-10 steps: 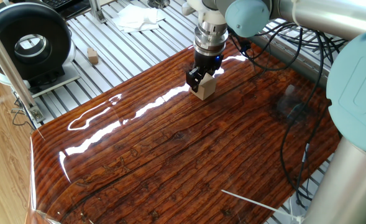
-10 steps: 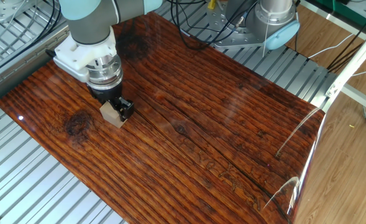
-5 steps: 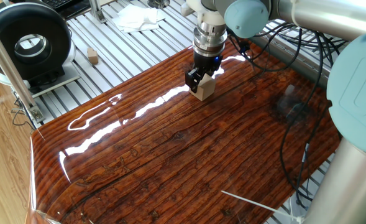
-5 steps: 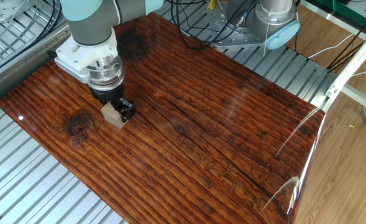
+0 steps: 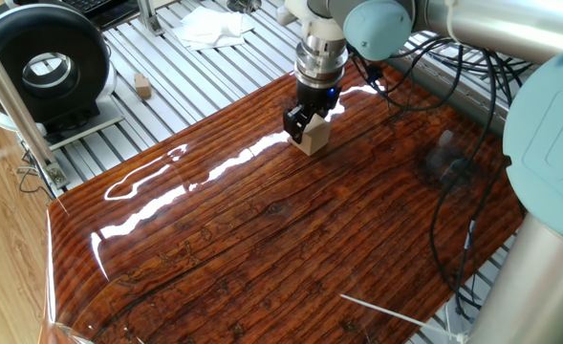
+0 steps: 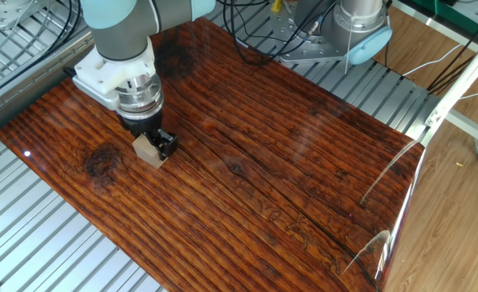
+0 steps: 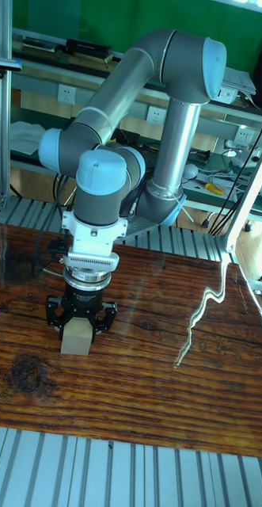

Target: Hold a small block with the gripper and sweep it from left to right on the table

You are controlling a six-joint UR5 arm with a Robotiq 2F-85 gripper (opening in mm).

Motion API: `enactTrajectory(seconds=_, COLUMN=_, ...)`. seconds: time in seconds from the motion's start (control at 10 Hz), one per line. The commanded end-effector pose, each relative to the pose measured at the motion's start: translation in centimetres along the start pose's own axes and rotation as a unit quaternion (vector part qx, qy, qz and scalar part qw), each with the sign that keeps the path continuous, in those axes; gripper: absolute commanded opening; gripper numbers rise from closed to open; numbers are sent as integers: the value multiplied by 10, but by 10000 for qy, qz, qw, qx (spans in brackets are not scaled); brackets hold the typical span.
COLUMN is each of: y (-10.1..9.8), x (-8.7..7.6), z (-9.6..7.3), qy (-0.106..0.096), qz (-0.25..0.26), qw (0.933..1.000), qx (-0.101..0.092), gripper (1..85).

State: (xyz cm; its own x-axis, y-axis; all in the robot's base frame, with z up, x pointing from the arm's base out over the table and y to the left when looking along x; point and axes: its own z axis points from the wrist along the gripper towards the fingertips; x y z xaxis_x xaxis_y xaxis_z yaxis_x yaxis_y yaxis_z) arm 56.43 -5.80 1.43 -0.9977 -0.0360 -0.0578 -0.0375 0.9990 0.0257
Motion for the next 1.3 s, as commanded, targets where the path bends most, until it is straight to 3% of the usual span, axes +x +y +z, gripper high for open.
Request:
enactTrajectory(seconds=0.0, y=1, x=-1, z=-2, qy=-12, qz=60, qw=10000, qx=-11, gripper=10)
enactTrajectory(seconds=1.2, y=4, x=-8, z=-2, qy=-117, qz=24, qw=9999, qx=54, gripper=10)
